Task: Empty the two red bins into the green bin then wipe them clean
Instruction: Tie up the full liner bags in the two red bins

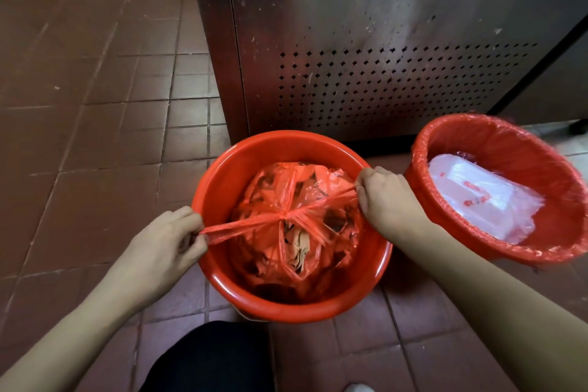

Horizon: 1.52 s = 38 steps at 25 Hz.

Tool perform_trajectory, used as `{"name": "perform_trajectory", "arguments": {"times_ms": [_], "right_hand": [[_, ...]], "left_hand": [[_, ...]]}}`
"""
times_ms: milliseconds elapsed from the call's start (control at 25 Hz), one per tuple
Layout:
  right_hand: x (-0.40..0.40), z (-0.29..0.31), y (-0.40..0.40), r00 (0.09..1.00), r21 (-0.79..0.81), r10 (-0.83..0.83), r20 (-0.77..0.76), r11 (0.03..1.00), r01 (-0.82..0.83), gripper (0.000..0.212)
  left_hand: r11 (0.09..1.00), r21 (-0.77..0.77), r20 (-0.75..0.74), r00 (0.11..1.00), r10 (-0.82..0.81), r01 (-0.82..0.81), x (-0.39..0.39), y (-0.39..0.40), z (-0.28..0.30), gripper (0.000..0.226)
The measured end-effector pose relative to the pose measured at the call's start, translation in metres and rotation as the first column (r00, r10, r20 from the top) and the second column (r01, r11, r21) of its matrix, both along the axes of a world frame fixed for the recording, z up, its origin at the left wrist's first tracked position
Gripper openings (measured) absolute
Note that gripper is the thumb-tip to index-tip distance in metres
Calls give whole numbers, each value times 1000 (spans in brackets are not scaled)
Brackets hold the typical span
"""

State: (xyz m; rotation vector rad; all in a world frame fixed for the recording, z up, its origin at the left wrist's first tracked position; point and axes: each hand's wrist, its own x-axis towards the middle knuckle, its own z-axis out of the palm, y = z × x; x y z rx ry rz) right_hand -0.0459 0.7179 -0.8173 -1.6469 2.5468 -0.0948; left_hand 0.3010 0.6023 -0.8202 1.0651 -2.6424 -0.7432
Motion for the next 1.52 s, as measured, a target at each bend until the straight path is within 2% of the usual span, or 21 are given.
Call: {"name": "perform_trajectory", "arguments": {"times_ms": [80, 120, 160, 200, 240, 280, 320, 360, 400, 440, 520, 640, 720, 960, 1040, 1120, 1240, 1360, 1440, 1480, 1520], "right_hand": [[11, 10, -7, 948, -134, -76, 310, 983, 122, 12], [20, 16, -12, 849, -165, -102, 518, 962, 216, 12], [31, 21, -17, 686, -172, -104, 720, 931, 322, 14], [40, 25, -22, 459, -149, -74, 885, 890, 431, 20], [49, 28, -28, 192, -81, -23, 981, 852, 517, 25], [54, 31, -33, -53, 4, 31, 998, 828, 561, 28], [57, 33, -37, -225, 71, 77, 971, 807, 586, 28], [58, 33, -42, -316, 116, 107, 943, 785, 609, 26], [58, 31, -46, -353, 142, 118, 928, 765, 628, 24], [57, 28, -50, -352, 151, 113, 929, 753, 640, 23], [54, 21, -57, -280, 118, 88, 956, 756, 644, 24], [47, 7, -63, -127, 46, 43, 991, 783, 620, 27], [39, -5, -60, -82, 51, 0, 997, 784, 618, 30], [23, -23, -52, -48, 100, -90, 995, 776, 622, 36], [24, -19, -50, -4, 77, -94, 996, 787, 612, 36], [26, -11, -43, 103, -9, -63, 993, 811, 585, 34], [32, 7, -36, 281, -180, 49, 959, 868, 464, 31], [39, 28, -30, 317, -276, 154, 936, 880, 387, 28], [45, 41, -27, 342, -325, 206, 917, 883, 338, 26], [48, 47, -25, 375, -358, 237, 896, 885, 298, 24], [52, 53, -24, 411, -390, 267, 871, 886, 250, 23]], "left_hand": [[977, 209, -244, 966, 90, -38, -17, 8, 20, 21], [917, 399, -356, 919, 168, -13, -32, 13, 28, 19], [796, 603, -456, 840, 295, 48, -50, 19, 30, 21], [626, 772, -491, 732, 472, 113, -69, 22, 27, 21], [452, 879, -442, 616, 652, 152, -85, 23, 21, 19], [300, 937, -349, 498, 794, 179, -98, 23, 17, 21], [184, 961, -252, 382, 889, 206, -107, 21, 12, 24], [105, 967, -171, 285, 943, 234, -112, 18, 7, 28], [79, 968, -135, 227, 965, 238, -115, 16, 4, 31], [101, 972, -147, 215, 966, 211, -116, 15, 2, 32], [246, 964, -265, 278, 923, 99, -119, 16, 3, 35], [563, 821, -448, 507, 736, -92, -118, 10, 2, 38], [672, 731, -455, 649, 610, -120, -112, 7, -2, 37], [741, 667, -421, 782, 459, -76, -95, 7, -10, 36], [769, 634, -395, 818, 419, -87, -97, 3, -15, 38], [800, 589, -360, 850, 384, -112, -103, 1, -18, 42], [757, 641, -371, 814, 448, -124, -112, 0, -20, 34], [716, 686, -402, 754, 520, -128, -118, 1, -19, 30], [671, 737, -433, 703, 564, -84, -123, 4, -17, 18], [670, 741, -452, 705, 547, -44, -126, 7, -15, 10], [696, 718, -471, 733, 491, -4, -129, 11, -10, 15]]}}
